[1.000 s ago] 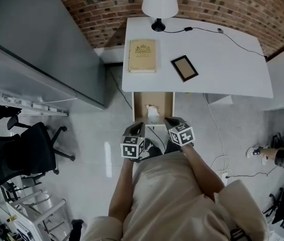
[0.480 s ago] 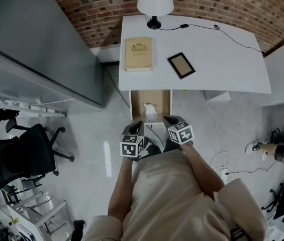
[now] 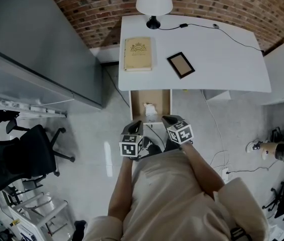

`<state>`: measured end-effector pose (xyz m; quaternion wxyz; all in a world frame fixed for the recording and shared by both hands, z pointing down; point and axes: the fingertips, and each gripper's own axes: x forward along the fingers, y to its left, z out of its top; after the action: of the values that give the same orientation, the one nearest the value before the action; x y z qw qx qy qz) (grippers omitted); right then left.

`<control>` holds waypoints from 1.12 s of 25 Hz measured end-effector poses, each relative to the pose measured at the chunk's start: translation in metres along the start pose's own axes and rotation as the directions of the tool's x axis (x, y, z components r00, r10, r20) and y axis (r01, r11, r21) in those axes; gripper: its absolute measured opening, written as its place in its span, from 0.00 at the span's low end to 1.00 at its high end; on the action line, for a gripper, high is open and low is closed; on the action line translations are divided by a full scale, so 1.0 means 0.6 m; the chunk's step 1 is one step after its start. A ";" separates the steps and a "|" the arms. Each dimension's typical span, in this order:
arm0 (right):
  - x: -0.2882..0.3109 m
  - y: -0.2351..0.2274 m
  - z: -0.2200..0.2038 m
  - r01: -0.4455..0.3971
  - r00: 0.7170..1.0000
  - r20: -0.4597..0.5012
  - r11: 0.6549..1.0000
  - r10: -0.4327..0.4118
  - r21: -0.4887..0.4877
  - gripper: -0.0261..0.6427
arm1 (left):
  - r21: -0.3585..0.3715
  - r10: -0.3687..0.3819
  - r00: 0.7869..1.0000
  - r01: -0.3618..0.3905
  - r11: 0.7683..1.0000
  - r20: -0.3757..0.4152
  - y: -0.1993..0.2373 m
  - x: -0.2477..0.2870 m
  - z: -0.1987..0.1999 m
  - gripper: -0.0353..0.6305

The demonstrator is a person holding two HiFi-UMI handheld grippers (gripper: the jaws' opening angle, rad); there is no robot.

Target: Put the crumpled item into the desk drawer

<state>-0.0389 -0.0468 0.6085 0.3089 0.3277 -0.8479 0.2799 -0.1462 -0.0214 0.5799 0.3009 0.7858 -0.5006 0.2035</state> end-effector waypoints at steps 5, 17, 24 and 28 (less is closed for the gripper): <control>-0.003 -0.002 -0.004 0.003 1.000 0.001 1.000 -0.003 0.007 0.08 | 0.005 0.005 1.000 -0.005 1.000 -0.004 -0.001 0.000 -0.005 0.08; 0.004 0.004 -0.004 -0.008 1.000 -0.014 1.000 0.008 0.000 0.08 | 0.008 -0.002 1.000 0.002 1.000 -0.013 0.002 0.004 -0.005 0.08; 0.008 0.007 -0.001 -0.014 1.000 -0.008 1.000 0.014 0.004 0.08 | 0.009 -0.011 0.999 0.012 1.000 -0.032 -0.001 0.005 -0.011 0.08; 0.011 0.011 -0.001 -0.027 1.000 -0.009 1.000 0.027 0.001 0.08 | 0.004 -0.010 0.999 0.010 1.000 -0.034 0.002 0.005 -0.015 0.08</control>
<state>-0.0473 -0.0450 0.6118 0.3090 0.3152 -0.8506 0.2857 -0.1459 -0.0177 0.5889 0.3087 0.7853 -0.4909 0.2166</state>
